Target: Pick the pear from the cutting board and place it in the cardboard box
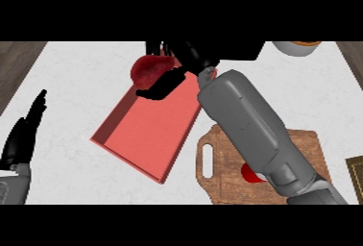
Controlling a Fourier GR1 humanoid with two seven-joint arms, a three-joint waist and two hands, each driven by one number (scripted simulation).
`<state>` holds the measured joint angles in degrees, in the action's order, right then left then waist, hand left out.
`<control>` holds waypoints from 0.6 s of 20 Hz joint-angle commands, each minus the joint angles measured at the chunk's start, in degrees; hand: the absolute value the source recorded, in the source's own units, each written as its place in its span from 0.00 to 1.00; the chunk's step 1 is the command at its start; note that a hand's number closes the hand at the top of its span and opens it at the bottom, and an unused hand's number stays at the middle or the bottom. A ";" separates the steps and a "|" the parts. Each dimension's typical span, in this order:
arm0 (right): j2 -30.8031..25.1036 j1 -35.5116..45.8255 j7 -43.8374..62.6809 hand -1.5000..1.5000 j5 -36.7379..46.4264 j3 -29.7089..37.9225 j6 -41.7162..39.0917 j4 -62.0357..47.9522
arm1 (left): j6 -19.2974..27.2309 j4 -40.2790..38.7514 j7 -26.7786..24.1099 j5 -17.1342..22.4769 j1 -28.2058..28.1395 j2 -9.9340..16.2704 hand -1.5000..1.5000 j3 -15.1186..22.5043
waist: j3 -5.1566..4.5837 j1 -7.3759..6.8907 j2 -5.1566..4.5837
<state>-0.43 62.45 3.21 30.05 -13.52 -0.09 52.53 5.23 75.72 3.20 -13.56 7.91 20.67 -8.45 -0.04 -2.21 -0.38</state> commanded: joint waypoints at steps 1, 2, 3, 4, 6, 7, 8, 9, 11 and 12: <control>0.41 6.98 -1.02 1.00 -5.32 -2.71 5.59 -11.64 | 1.58 -2.02 0.94 -1.86 2.63 -1.33 0.50 0.89 | -0.01 -0.63 -0.33; 0.42 7.53 -1.87 1.00 -5.34 -2.75 6.88 -14.93 | -0.17 1.67 -0.86 -0.51 -1.02 -1.28 0.50 1.32 | -0.02 -2.15 -0.51; 0.42 9.15 -0.95 1.00 -8.51 -5.09 7.33 -15.54 | 1.27 -1.54 -0.16 -1.57 1.87 -2.21 0.50 1.49 | -0.04 -1.61 -0.50; 0.42 8.24 -3.19 1.00 -7.43 -6.13 9.83 -18.17 | -1.16 -0.54 -1.95 0.27 0.15 -0.35 0.50 0.24 | -0.04 -2.39 -0.65; 0.43 10.36 -1.46 1.00 -10.36 -9.26 10.02 -20.18 | -0.03 0.53 1.25 -1.10 2.02 -1.20 0.50 1.24 | -0.03 -2.27 -0.54; 0.43 9.54 -3.95 1.00 -9.39 -8.73 12.34 -22.93 | -1.86 -1.08 -1.43 0.71 2.07 -0.35 0.50 0.16 | -0.07 -2.99 -0.96; 0.43 10.63 -0.56 1.00 -9.63 -11.85 12.77 -23.02 | 0.37 -0.73 -0.78 -1.59 2.46 -2.56 0.50 2.41 | -0.10 -4.03 -1.09; 0.43 11.38 1.67 1.00 -10.85 -12.29 15.26 -23.00 | 2.02 -2.15 -1.58 -2.60 3.76 -3.58 0.50 2.77 | -0.12 -4.09 -1.18; 0.43 11.78 1.87 1.00 -14.00 -10.19 13.37 -26.37 | -0.76 -0.28 0.50 -1.33 3.81 -1.57 0.50 2.18 | -0.07 -4.51 -1.29; 0.43 10.05 0.90 0.00 -15.09 -10.96 13.50 -27.01 | -0.77 -0.72 -1.08 -1.46 2.45 -1.49 0.50 2.17 | -0.08 -4.78 -1.37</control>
<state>-0.02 72.60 3.60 18.65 -23.29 12.25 29.94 4.86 75.16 2.67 -14.72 10.40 19.18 -6.71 -0.11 -5.93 -1.39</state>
